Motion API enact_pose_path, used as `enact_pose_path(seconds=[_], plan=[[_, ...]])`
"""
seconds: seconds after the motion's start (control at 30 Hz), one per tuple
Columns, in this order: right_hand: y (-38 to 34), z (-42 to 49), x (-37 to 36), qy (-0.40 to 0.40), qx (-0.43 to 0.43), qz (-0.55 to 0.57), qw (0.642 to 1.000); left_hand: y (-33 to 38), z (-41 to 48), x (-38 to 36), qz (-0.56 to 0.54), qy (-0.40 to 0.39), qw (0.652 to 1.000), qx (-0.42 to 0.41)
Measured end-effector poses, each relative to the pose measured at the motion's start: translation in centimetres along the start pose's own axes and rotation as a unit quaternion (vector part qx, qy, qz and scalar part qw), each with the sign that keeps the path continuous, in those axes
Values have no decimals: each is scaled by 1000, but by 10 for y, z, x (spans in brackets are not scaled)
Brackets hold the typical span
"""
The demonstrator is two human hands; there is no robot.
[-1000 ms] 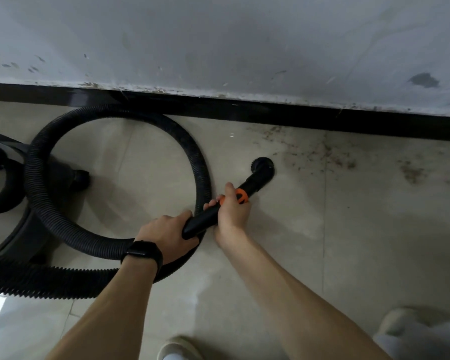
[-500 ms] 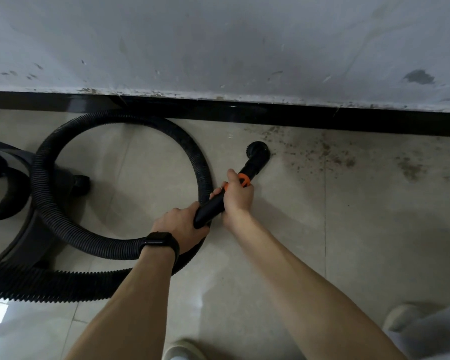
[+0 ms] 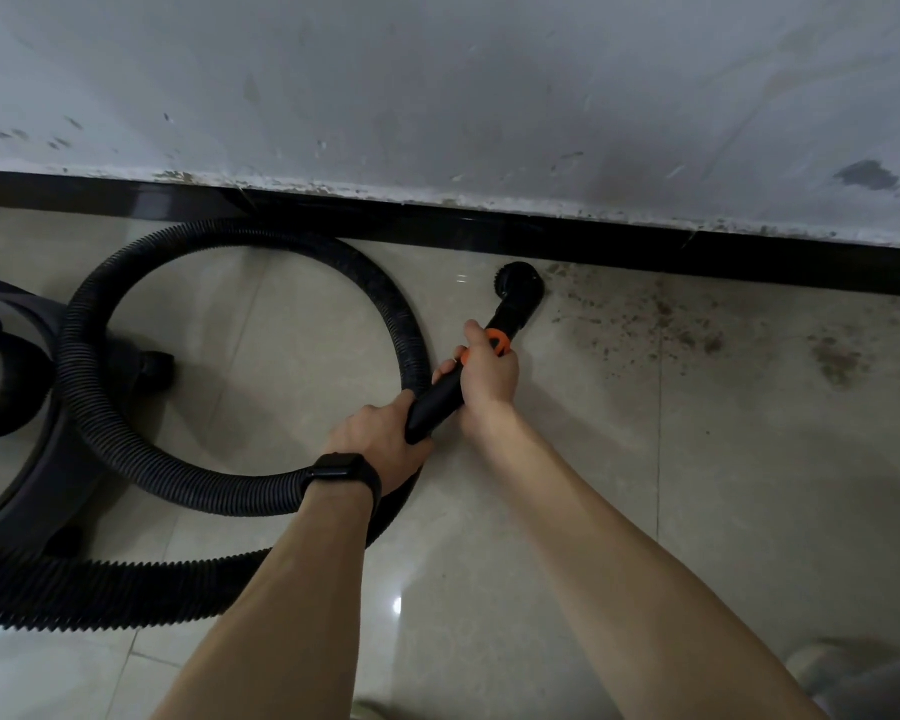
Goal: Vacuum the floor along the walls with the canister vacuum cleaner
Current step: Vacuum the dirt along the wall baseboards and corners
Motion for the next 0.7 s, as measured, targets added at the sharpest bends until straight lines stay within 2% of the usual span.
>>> enact_pose_path(seconds=[0.37,0.7], plan=[[-16,20,-7,3,12,-21,1000,8,20,0,-55,18,998,5],[-10,20,-36,16,2,-117,993,-16,20,-1,-161,44,985,49]])
Point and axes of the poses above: each hand's wrist, its own z-axis towards the middle knuckle, its own x-axis out of the back of the hand, y = z × x, the point moved 6 cm from there along z, towards the middle knuckle, and after that the axes turned 7 degrees about -x, right-handed, at the moved point
